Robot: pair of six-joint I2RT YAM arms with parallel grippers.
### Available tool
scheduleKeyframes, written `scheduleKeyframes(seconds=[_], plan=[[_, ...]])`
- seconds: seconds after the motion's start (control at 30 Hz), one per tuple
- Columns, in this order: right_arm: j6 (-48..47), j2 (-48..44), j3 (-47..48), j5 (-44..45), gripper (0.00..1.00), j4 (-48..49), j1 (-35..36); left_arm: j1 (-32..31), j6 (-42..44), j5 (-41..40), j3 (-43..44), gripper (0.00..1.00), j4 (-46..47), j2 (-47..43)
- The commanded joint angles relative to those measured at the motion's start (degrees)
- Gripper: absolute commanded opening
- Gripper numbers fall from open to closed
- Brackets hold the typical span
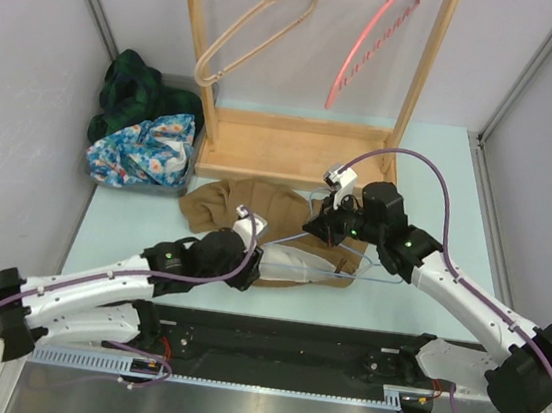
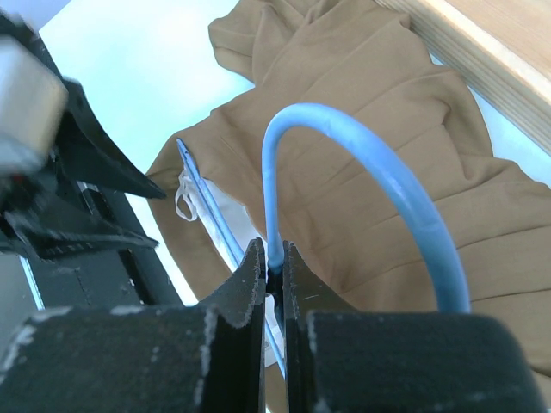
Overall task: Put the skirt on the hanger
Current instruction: Locate the hanging ribbon on the skirt
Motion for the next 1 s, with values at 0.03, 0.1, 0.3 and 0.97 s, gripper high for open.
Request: scheduleKeyframes(seconds=[0.03,0.1,0.3,0.97], plan=[[0.47,0.07,2.44,1.44,0.00,0.73,-1.06,-4.51,2.80,-7.64,1.70,0.50,3.41,6.86],[0.73,0.16,2.52,1.00,0.00,0.73,-1.32,-5.13,2.37,-10.88,2.92,0.49,1.49,9.16],[1.08,0.34,2.61,0.65,0.00,0.73,-1.59,-6.63,1.84,-19.50,4.95,0.50,-0.55,12.86],[1.79,0.69,2.88,0.64,0.00,1.43,-1.77,-7.33,3.51,-15.82,3.63,0.40,4.11,15.67]])
